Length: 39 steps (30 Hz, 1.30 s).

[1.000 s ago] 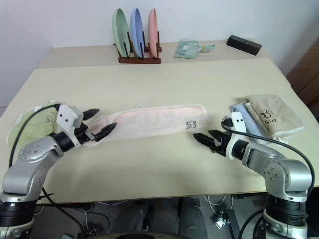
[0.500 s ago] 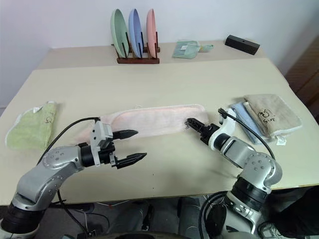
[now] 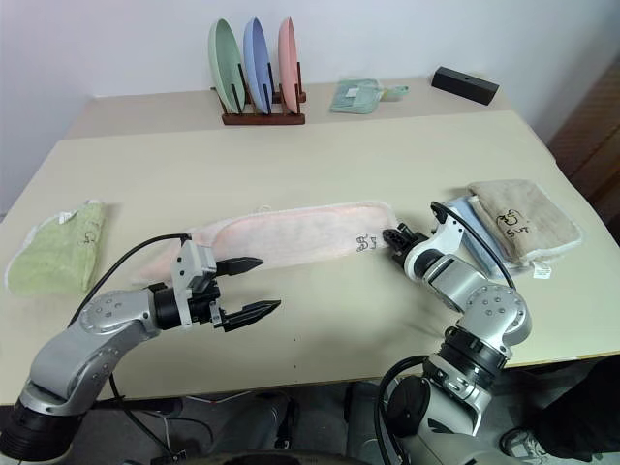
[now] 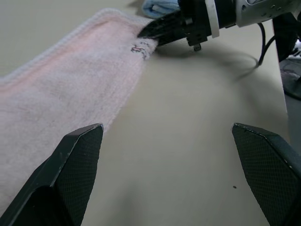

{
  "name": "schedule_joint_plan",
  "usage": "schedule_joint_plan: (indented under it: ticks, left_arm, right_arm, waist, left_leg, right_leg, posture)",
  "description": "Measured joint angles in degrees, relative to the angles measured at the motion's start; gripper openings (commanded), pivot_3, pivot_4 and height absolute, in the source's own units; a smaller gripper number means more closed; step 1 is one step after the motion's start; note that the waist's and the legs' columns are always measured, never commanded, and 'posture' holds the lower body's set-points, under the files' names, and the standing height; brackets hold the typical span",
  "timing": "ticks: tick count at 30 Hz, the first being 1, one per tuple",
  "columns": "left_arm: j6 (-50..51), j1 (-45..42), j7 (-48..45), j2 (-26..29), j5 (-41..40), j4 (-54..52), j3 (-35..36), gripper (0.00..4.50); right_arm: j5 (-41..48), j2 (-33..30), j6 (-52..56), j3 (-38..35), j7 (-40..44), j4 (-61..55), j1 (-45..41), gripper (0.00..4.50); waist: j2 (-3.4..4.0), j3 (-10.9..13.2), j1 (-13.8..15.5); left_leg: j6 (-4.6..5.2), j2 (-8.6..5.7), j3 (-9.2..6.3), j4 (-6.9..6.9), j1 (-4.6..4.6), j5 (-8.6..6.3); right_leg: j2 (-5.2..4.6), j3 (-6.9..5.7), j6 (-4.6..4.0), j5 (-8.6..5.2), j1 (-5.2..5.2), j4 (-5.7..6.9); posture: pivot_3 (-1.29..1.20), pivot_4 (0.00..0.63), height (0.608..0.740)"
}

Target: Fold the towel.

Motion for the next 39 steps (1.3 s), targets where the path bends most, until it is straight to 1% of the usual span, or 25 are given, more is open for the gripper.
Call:
schedule_joint_plan:
  ticks: [4,10,13,14,16,19,22,24,29,31,33,35,36,39]
  left_arm:
    - [-1.32,-0.23,-0.04,-0.05,0.50,1.77,0.87,4.50]
    - [-2.92,-1.71,-0.42,-0.19,1.26,5.42,1.10,4.50]
    - [-3.80,-2.53,-0.70,-0.27,1.63,6.67,1.14,4.50]
    - [-4.06,-2.68,-0.87,-0.38,1.71,7.11,1.14,4.50]
    - [-4.31,-2.95,-1.04,-0.54,1.94,7.75,1.10,4.50]
    - [-4.45,-3.52,-0.91,-0.69,2.32,8.42,1.12,4.50]
    - [-4.50,-3.58,-0.47,-0.69,2.75,8.41,1.27,4.50]
    - [-4.49,-3.24,-0.18,-0.69,2.78,8.35,1.53,4.50]
    - [-4.43,-2.32,0.75,-0.86,2.80,7.59,1.72,4.50]
    - [-4.39,-2.05,1.28,-1.12,2.80,6.64,1.73,4.50]
    - [-4.24,-1.51,2.09,-1.31,2.80,5.75,1.70,4.50]
    - [-4.02,-0.54,2.72,-1.31,2.80,4.70,1.81,4.50]
    - [-3.91,0.15,3.16,-1.31,2.79,4.11,1.82,4.50]
    - [-3.83,1.35,3.92,-1.30,2.79,3.22,2.19,4.50]
  right_arm:
    - [1.82,-1.94,0.43,-1.01,-0.34,-0.68,0.88,0.05]
    - [7.19,-13.98,2.13,-6.04,0.72,-3.87,1.19,0.05]
    - [8.98,-18.61,2.43,-5.79,2.45,-3.89,0.89,0.05]
    - [8.99,-20.64,2.46,-4.02,3.71,-3.95,0.92,0.05]
    - [8.75,-25.15,2.15,2.10,7.29,-5.26,1.47,0.05]
    - [7.28,-31.61,0.06,14.58,14.67,-10.17,3.64,0.05]
    - [5.74,-34.37,-2.94,24.38,21.07,-13.19,4.53,0.05]
    - [2.98,-37.08,-6.42,32.55,25.63,-15.23,4.50,0.05]
    - [-7.05,-36.90,-14.93,50.34,31.62,-13.97,2.52,0.05]
    - [-11.01,-35.90,-18.11,55.92,33.34,-12.15,1.88,0.05]
    - [-14.86,-33.90,-21.12,60.40,34.19,-9.30,1.41,0.05]
    - [-17.11,-33.25,-22.66,62.43,35.17,-7.61,1.41,0.05]
    - [-18.11,-33.13,-23.36,62.69,35.81,-7.03,1.41,0.30]
    - [-19.29,-33.13,-24.58,62.65,37.54,-6.94,1.40,1.37]
  waist:
    - [0.06,0.03,0.20]
    - [0.08,0.04,0.21]
    - [0.09,0.04,-0.20]
    - [0.12,0.05,-0.33]
    - [0.14,0.06,-0.66]
    - [0.12,0.06,-0.94]
    - [0.11,0.06,-0.94]
    - [0.10,0.06,-0.92]
    - [0.03,0.08,-0.90]
    - [0.00,0.08,-0.78]
    - [-0.02,0.08,-0.81]
    - [-0.02,0.08,-0.73]
    - [-0.02,0.08,-0.72]
    - [-0.02,0.08,-0.67]
  left_leg:
    - [0.00,0.00,0.01,0.00,-0.03,0.00]
    - [0.06,-0.01,0.02,-0.01,-0.04,-0.03]
    - [0.33,0.11,0.09,-0.04,-0.01,-0.18]
    - [0.33,0.12,0.12,-0.05,-0.02,-0.18]
    - [0.33,0.15,0.14,-0.06,-0.02,-0.19]
    - [0.33,0.18,0.13,-0.07,-0.04,-0.19]
    - [0.33,0.18,0.14,-0.06,-0.04,-0.19]
    - [0.31,0.18,0.14,-0.06,-0.04,-0.18]
    - [0.05,0.17,0.14,-0.05,-0.06,-0.04]
    - [0.05,0.17,0.13,-0.05,-0.07,-0.04]
    - [0.04,0.15,0.13,-0.05,-0.08,-0.04]
    - [0.04,0.15,0.12,-0.05,-0.10,-0.04]
    - [0.04,0.15,0.11,-0.05,-0.10,-0.04]
    - [0.04,0.15,0.10,-0.05,-0.09,-0.04]
  right_leg:
    - [0.00,0.00,0.00,0.00,-0.02,-0.01]
    - [-0.01,-0.01,0.01,-0.01,-0.01,-0.05]
    - [-0.02,0.01,0.00,-0.01,-0.01,-0.06]
    - [-0.01,0.03,0.00,-0.01,-0.03,-0.05]
    - [-0.01,0.03,0.00,-0.01,-0.04,-0.06]
    - [0.01,0.02,0.00,-0.01,-0.02,-0.10]
    - [0.01,0.02,0.01,-0.01,-0.03,-0.11]
    - [0.01,0.01,0.01,-0.01,-0.03,-0.12]
    - [0.00,0.01,0.01,-0.01,-0.04,-0.14]
    - [0.00,0.01,0.02,-0.01,-0.03,-0.16]
    - [0.00,0.01,0.01,-0.01,-0.06,-0.16]
    - [0.00,0.01,0.01,0.00,-0.08,-0.17]
    - [0.00,0.01,0.01,0.00,-0.07,-0.18]
    - [0.01,0.01,0.01,0.00,-0.07,-0.17]
  posture:
    - [0.00,0.150,0.730]
    - [0.00,0.150,0.730]
    - [0.00,0.150,0.730]
    - [0.00,0.150,0.730]
    - [0.00,0.150,0.730]
    - [0.00,0.150,0.730]
    - [0.00,0.150,0.730]
    - [0.00,0.150,0.730]
    - [0.00,0.150,0.730]
    - [0.00,0.150,0.730]
    - [0.00,0.150,0.730]
    - [0.00,0.150,0.730]
    - [0.00,0.150,0.730]
    - [0.00,0.150,0.730]
